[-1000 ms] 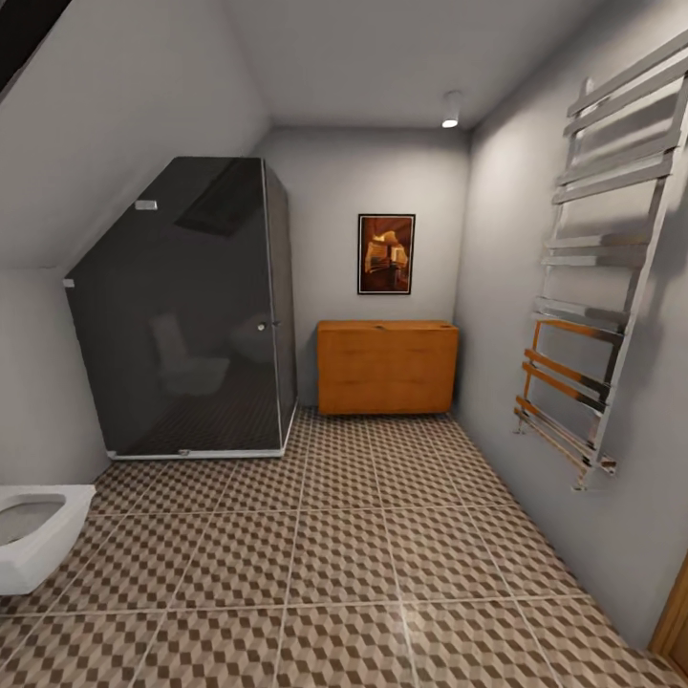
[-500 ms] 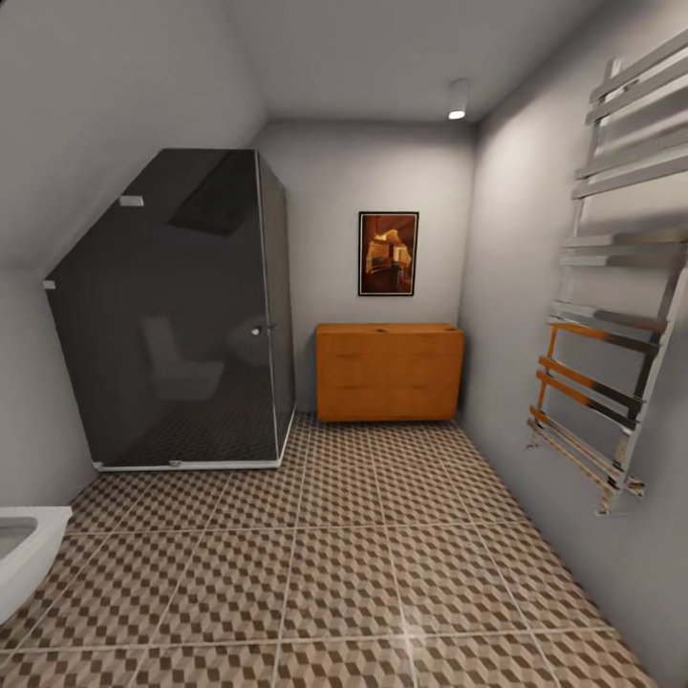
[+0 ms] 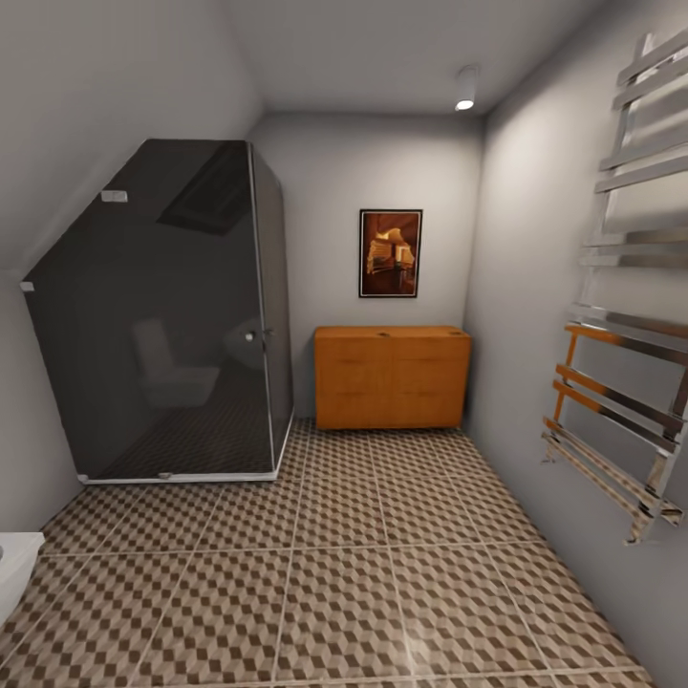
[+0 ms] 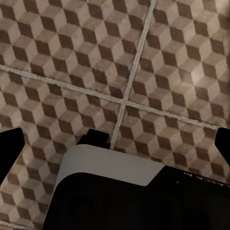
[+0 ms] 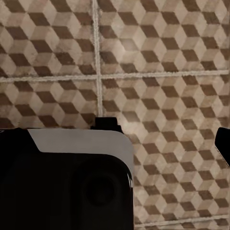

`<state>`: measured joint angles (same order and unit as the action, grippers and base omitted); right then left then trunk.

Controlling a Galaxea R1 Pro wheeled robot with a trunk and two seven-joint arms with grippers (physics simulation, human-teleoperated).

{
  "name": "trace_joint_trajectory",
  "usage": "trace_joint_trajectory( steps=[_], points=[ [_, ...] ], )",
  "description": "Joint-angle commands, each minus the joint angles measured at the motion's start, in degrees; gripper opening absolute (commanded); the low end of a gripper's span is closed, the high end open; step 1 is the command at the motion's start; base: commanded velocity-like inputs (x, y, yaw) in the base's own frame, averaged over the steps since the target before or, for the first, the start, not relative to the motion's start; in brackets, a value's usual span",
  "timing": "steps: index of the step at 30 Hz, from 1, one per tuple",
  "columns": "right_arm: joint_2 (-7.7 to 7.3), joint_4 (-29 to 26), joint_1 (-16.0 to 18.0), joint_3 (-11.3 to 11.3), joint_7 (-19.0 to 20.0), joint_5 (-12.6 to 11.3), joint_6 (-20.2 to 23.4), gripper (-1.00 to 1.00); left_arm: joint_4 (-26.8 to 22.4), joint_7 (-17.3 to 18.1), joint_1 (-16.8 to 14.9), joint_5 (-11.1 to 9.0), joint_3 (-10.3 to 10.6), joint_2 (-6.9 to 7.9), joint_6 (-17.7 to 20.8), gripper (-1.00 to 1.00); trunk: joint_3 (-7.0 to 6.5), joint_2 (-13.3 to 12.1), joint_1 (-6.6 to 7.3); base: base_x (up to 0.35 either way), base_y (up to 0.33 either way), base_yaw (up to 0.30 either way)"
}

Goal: Take the four mousetraps from the cabinet in the bathroom and place them on the bathroom floor. Make sure all four end up on the same floor surface, and ensure that at least two of them are either under or directly next to the same bathroom sink.

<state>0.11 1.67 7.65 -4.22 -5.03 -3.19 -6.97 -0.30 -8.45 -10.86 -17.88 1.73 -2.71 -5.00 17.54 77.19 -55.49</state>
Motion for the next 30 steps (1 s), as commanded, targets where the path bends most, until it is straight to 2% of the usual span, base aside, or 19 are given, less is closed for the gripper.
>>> trace_joint_trajectory(
  steps=[1,9,25,30],
  points=[
    [0.00,0.2,0.1,-0.4,-0.1,-0.3,-0.3,1.00,0.0,-0.2,0.0,-0.3,0.2,-0.02,-0.2,1.00,0.07,0.0,-0.04,0.327,0.000,0.000],
    [-0.20,0.2,0.1,-0.3,0.1,-0.4,-0.3,1.00,0.0,-0.2,0.0,-0.3,0.2,-0.02,-0.2,1.00,0.07,0.0,-0.04,0.327,0.000,-0.031],
    [-0.21,0.2,0.1,-0.2,0.1,-0.5,-0.3,1.00,0.0,-0.2,0.0,-0.3,0.2,-0.09,-0.2,1.00,0.07,0.0,-0.04,0.327,0.000,-0.234],
    [-0.20,0.2,0.1,-0.2,0.1,-0.5,-0.3,1.00,0.0,-0.2,0.0,-0.3,0.2,-0.10,-0.2,1.00,0.07,0.0,-0.04,0.327,0.000,-0.137]
  ],
)
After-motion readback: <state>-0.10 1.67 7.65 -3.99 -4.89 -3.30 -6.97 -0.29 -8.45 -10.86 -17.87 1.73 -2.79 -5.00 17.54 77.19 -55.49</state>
